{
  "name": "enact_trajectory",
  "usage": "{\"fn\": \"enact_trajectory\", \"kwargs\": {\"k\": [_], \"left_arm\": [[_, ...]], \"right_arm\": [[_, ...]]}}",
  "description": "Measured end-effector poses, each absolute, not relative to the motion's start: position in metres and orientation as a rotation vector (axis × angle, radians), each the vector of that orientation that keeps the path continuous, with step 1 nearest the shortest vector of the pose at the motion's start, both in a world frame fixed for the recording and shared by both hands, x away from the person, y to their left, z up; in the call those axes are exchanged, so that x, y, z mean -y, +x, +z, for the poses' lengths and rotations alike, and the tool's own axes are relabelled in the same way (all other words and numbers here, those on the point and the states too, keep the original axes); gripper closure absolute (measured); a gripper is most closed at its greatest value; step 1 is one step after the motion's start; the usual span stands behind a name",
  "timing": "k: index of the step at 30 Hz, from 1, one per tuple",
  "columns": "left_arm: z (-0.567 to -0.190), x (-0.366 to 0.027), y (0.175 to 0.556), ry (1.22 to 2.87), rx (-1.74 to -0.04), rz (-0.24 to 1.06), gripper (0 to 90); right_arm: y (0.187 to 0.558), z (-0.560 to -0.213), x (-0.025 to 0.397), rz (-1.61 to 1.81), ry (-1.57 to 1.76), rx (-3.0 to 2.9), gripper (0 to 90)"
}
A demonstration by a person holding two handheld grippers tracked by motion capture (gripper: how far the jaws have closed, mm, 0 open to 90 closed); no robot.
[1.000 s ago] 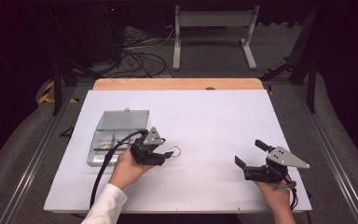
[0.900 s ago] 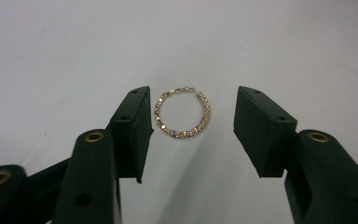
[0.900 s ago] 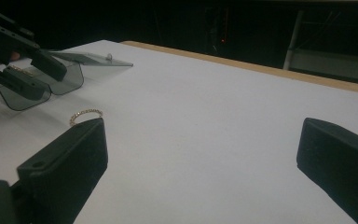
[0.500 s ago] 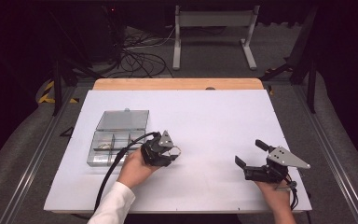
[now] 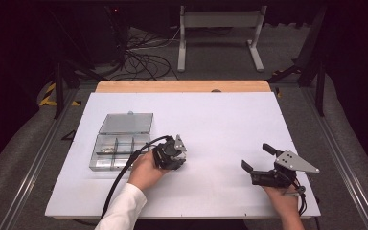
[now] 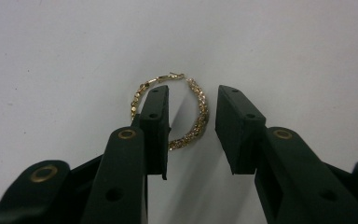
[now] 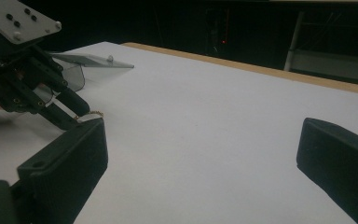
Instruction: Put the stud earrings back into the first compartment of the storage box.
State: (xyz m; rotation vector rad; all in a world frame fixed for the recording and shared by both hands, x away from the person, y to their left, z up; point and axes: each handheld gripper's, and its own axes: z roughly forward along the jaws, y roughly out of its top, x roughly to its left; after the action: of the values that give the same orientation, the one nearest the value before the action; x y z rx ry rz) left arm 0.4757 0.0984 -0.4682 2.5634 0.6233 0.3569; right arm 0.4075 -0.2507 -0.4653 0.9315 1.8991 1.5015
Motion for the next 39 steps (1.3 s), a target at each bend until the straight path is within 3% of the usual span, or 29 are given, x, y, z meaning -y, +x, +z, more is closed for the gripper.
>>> {"fn": "enact_trajectory", "kwargs": {"k": [4,12,22,39], "left_arm": [[-0.4687,-0.0979,0.4777,2.572,-0.612,0.347,66.6],[-0.4697,-0.099,0.4805,2.579,-0.571,0.272,77.8],[-0.4699,-0.1002,0.4856,2.549,-0.652,0.202,80.8],[-0.4691,-0.0995,0.4843,2.543,-0.665,0.212,85.8]], "right_arm": [[0.4074,-0.4653,0.2507,1.503,0.935,-1.9,2.4],[0.4076,-0.4657,0.2484,1.5,0.926,-1.911,2.4],[0.4081,-0.4662,0.2466,1.496,0.922,-1.919,2.4],[0.4083,-0.4666,0.2475,1.494,0.926,-1.918,2.5]]}}
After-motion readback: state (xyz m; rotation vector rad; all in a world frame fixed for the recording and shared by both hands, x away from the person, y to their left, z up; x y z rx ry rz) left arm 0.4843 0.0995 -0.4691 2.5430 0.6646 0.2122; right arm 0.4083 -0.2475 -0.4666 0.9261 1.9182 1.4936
